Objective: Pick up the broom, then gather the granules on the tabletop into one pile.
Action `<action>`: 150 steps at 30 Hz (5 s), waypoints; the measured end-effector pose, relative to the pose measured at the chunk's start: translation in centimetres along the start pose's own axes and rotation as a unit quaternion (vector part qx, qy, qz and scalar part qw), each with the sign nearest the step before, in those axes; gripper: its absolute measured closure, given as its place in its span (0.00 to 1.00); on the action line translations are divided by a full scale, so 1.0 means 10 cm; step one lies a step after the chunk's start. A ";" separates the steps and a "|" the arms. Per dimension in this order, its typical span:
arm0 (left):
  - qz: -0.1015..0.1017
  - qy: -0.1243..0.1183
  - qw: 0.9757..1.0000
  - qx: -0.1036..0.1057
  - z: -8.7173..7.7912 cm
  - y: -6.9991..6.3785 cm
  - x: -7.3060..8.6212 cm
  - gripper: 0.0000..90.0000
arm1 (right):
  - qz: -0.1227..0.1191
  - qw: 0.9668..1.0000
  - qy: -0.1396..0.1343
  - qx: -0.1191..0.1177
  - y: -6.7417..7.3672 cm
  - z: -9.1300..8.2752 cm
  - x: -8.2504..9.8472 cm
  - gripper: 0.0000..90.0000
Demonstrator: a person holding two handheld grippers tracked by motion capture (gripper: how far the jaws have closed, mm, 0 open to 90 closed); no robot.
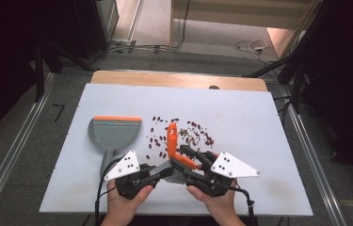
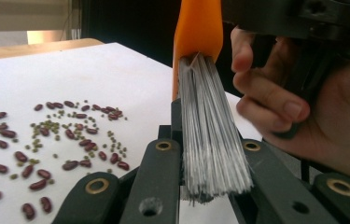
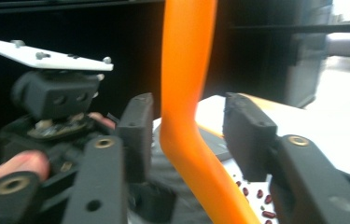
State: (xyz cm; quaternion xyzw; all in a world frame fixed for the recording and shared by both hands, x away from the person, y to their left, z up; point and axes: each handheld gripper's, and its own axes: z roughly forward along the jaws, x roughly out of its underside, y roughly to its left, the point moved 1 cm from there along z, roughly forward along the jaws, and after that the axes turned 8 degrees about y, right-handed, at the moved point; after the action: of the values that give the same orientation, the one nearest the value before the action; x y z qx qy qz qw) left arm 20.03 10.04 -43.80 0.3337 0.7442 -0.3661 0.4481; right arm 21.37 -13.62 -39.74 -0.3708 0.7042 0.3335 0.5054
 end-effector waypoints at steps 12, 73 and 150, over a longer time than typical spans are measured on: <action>0.041 0.001 0.997 0.065 -0.31 0.21 -0.03 0.95 | -0.016 0.984 0.109 -0.140 -0.47 -0.10 0.03 0.57; 0.023 -0.015 1.000 -0.005 -0.42 0.38 0.05 0.00 | 0.007 0.966 0.233 -0.110 -0.48 0.04 0.11 0.76; 0.006 -0.023 0.996 -0.091 -0.76 0.67 0.31 0.01 | -0.052 0.830 0.497 0.249 -1.51 0.96 0.16 0.76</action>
State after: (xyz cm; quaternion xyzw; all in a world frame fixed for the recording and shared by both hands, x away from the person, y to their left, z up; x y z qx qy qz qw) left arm 21.21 20.44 -45.74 0.2872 0.7623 -0.3018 0.4954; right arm 38.43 -13.41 -45.27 -0.3844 0.8990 -0.1094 0.1791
